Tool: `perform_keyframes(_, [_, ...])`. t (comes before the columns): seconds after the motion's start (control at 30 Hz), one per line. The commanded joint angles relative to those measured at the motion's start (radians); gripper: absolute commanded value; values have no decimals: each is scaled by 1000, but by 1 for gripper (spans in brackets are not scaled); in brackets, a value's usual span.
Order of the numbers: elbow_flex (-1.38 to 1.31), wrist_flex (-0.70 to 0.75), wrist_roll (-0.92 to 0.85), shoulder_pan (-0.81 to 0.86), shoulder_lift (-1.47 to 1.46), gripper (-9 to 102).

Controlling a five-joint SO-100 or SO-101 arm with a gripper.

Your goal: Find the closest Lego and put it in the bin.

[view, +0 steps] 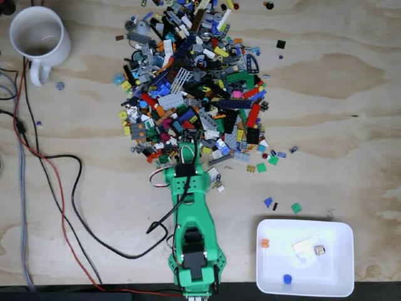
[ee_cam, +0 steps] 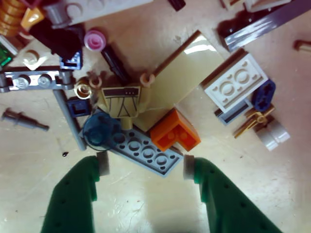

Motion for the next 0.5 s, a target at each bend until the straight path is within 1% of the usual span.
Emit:
perform_keyframes(0.0, [0,-40,-25,14,-3,22])
perform_keyframes(0.3, [54,-101,-55,18,-55,23])
perform_keyframes(0.47, [83,-155,-23,-37,-80,19])
